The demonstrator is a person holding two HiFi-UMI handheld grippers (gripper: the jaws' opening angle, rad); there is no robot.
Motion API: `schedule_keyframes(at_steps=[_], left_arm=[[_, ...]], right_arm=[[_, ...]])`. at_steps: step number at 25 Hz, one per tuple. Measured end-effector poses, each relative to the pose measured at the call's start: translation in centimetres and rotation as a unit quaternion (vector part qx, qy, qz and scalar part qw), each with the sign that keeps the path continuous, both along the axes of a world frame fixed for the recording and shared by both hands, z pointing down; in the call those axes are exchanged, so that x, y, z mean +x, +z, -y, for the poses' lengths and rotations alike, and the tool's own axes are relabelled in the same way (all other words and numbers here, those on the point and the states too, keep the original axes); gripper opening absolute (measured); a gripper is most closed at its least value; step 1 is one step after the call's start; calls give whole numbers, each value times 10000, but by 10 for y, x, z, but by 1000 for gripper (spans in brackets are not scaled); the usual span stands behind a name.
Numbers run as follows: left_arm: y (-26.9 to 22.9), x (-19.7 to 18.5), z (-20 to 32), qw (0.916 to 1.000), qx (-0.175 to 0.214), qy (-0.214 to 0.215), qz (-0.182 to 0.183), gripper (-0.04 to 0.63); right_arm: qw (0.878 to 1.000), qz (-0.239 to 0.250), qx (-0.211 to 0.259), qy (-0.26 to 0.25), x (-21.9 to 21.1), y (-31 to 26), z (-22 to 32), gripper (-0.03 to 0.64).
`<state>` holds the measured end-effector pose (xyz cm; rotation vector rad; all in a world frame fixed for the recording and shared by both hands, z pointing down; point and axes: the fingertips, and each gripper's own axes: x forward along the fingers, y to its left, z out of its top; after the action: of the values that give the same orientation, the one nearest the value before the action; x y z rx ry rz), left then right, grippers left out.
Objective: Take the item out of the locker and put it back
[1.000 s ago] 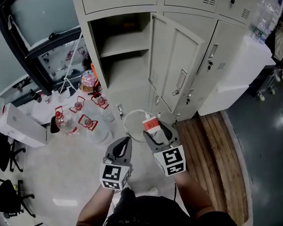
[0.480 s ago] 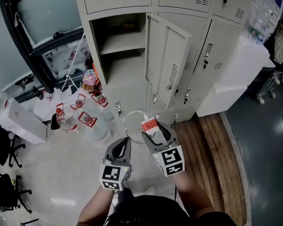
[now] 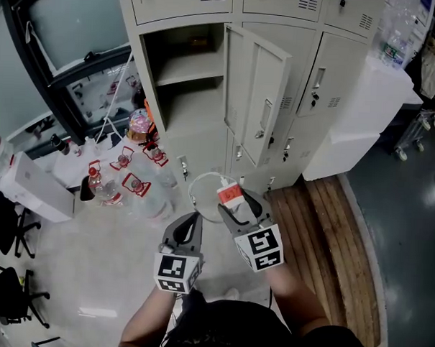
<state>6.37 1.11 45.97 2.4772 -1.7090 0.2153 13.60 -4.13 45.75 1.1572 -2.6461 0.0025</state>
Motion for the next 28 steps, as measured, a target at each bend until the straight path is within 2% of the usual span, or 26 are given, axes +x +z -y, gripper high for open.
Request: schedule_keyframes(at_steps=[16,28], left_arm=[[-4,-33,17,10000,44,46,-10,3],[-5,-76,49,9998,-29,178,-23,3]], right_arm=[[10000,-42,-17,51,-31,-5,18,270],[9997,-20,-83,223,-72,-9,60,270]])
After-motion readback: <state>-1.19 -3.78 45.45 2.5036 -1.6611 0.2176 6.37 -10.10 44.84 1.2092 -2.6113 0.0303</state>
